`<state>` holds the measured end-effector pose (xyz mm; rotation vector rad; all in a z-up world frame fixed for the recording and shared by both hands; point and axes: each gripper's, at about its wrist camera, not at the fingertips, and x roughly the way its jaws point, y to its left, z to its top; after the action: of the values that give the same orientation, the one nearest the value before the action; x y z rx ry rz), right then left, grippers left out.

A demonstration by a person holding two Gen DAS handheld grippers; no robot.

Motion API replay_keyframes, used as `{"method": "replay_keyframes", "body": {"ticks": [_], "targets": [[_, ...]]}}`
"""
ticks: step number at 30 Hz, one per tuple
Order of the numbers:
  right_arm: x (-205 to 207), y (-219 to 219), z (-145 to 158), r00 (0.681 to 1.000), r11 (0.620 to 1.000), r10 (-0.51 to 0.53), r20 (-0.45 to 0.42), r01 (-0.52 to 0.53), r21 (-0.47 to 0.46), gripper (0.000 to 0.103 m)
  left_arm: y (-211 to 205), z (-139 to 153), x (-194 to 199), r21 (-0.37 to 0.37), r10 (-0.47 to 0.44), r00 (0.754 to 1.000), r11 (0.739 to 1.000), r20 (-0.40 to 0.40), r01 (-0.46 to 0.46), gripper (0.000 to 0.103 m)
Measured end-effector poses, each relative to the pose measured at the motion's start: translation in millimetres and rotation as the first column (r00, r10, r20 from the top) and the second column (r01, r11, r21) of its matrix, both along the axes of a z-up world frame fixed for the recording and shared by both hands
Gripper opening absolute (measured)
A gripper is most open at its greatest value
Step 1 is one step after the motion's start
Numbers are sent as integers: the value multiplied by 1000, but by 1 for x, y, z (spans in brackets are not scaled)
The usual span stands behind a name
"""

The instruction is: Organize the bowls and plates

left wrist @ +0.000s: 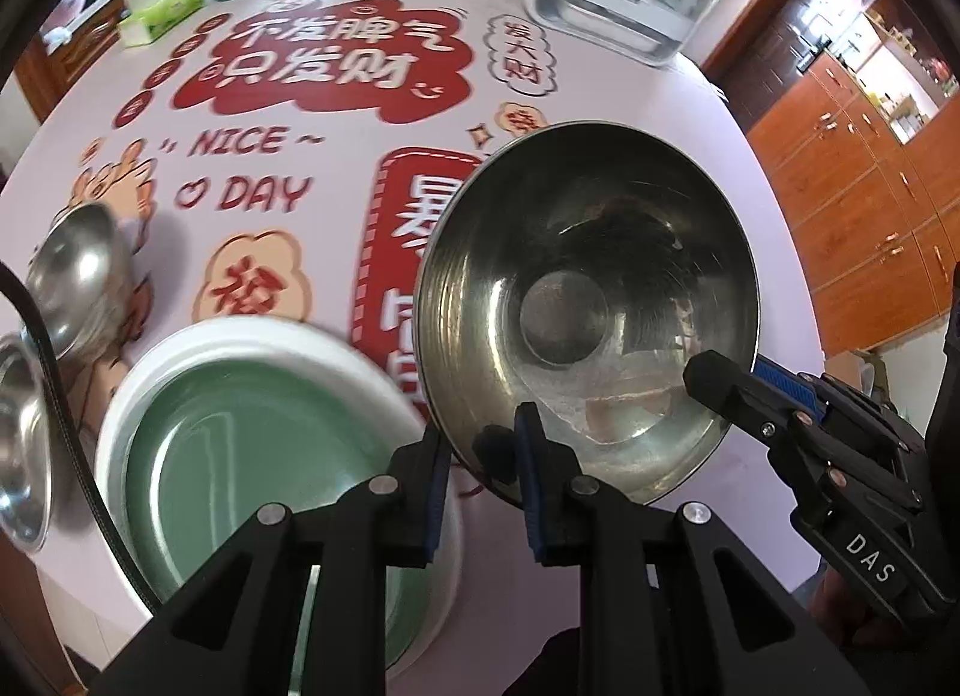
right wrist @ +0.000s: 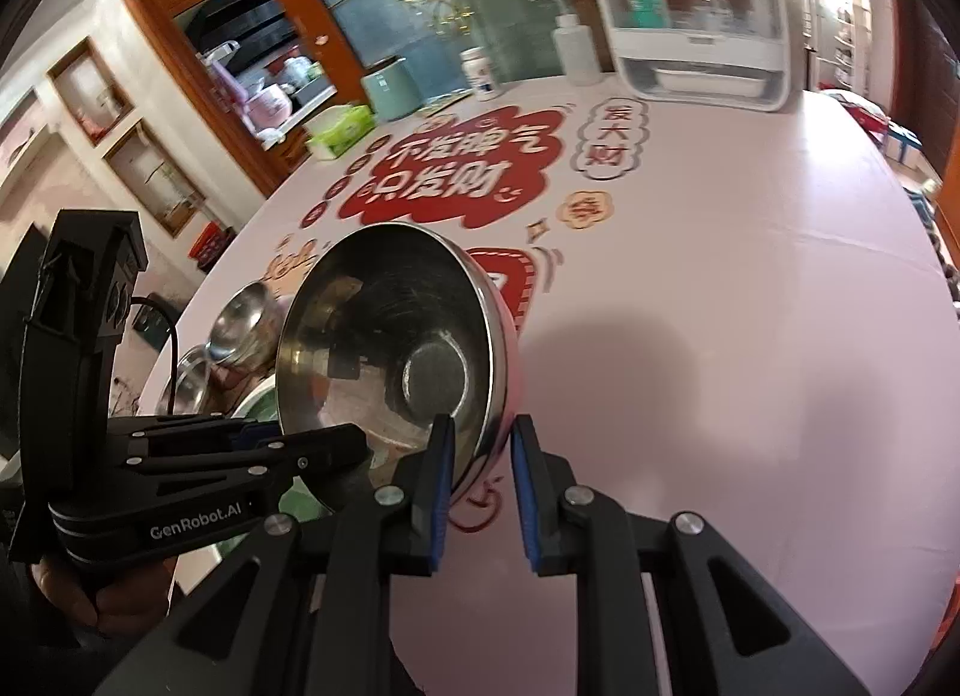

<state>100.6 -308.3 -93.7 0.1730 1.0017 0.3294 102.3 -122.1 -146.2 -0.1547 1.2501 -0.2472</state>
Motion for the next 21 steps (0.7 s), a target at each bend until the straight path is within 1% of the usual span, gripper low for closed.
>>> {"method": "replay_keyframes", "body": {"ticks": [6,11,21], "targets": [[-5,30,2,999,999,50,3,-50,4,19,32,4,-14,-4,33,999,999,7,-33,19],[-9,54,4,998,998,70,2,-70,4,19,57,8,-24,3,40,999,999,17,-40,19],[-16,116,5,995,995,98,-10,-97,10,19,122,15,-39,6,37,999,999,15,-37,19]]}}
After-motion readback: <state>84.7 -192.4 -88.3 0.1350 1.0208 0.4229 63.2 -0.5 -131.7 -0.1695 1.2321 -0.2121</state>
